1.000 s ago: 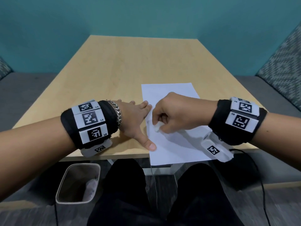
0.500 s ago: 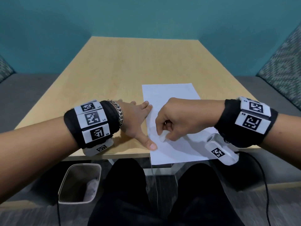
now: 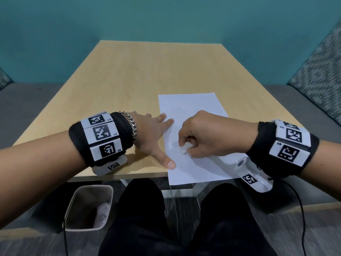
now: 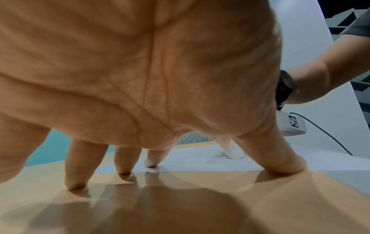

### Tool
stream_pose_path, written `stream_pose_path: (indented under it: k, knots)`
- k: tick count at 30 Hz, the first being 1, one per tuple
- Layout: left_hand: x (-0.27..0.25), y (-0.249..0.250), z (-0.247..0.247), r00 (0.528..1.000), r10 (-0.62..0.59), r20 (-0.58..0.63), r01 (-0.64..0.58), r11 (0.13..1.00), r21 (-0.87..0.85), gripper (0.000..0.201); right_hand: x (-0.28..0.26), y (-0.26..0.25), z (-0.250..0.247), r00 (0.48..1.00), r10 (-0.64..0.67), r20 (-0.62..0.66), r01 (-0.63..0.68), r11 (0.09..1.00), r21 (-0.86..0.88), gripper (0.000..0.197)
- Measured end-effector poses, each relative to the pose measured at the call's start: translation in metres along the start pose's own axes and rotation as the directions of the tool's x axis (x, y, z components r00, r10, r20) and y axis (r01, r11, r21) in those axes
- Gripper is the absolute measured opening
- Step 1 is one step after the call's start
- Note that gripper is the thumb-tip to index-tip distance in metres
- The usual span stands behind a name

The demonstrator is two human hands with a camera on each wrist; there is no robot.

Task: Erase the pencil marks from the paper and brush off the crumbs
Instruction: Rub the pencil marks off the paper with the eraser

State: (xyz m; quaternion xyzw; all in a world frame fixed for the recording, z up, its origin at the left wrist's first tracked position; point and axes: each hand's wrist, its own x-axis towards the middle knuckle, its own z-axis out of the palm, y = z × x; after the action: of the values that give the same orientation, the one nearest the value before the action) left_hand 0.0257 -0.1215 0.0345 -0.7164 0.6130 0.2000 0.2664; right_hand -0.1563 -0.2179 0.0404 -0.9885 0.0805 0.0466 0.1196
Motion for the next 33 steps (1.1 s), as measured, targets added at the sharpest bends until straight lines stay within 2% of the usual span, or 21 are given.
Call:
stream_pose_path:
  k: [4,9,13,18,21,23,26,28,32,33]
  knots:
    - [0.001,-0.001,0.001,1.000,0.000,-0.010,0.000,1.000,-0.004,0.150,-0.009,-0.005,0.000,0.998,-0.026,0.065,0.022,0.999,0.047,0.017]
    - [0.001,-0.001,0.001,1.000,0.001,-0.012,-0.001,1.000,-0.003,0.150,-0.006,0.002,0.000,0.998,0.045,-0.043,-0.044,0.999,0.019,0.016]
    - [0.001,-0.001,0.001,1.000,0.000,-0.014,0.000,1.000,-0.005,0.151,-0.012,-0.006,-0.001,0.997,-0.017,0.080,0.013,0.999,0.048,0.018]
    - [0.002,-0.001,0.001,1.000,0.002,-0.017,-0.002,1.000,-0.007,0.151,-0.010,0.002,-0.003,0.998,0.058,0.026,-0.060,0.996,0.060,0.017]
    - [0.002,-0.002,0.002,1.000,-0.001,-0.019,0.001,1.000,-0.011,0.152,-0.013,-0.007,-0.008,0.990,0.017,0.141,-0.032,0.994,0.105,0.018]
    - [0.002,-0.002,0.002,1.000,0.000,-0.024,0.000,1.000,-0.008,0.151,-0.004,-0.003,-0.010,0.994,0.022,0.106,-0.031,0.996,0.084,0.020]
    - [0.002,-0.001,0.002,1.000,-0.001,-0.024,0.001,1.000,-0.007,0.150,0.015,0.010,-0.008,0.995,0.088,-0.039,-0.088,0.996,0.016,0.019]
    - [0.002,-0.001,0.002,1.000,-0.001,-0.022,0.001,1.000,-0.008,0.150,0.020,0.011,-0.007,0.993,0.092,-0.075,-0.093,0.996,-0.011,0.018]
    - [0.003,-0.002,0.002,0.999,0.006,-0.034,-0.006,1.000,0.001,0.147,0.016,-0.003,-0.008,0.997,0.009,0.076,-0.012,0.999,0.044,0.021]
    - [0.003,-0.002,0.003,0.999,0.007,-0.034,-0.007,1.000,0.002,0.148,0.017,-0.003,-0.009,0.997,0.010,0.079,-0.013,0.999,0.035,0.022]
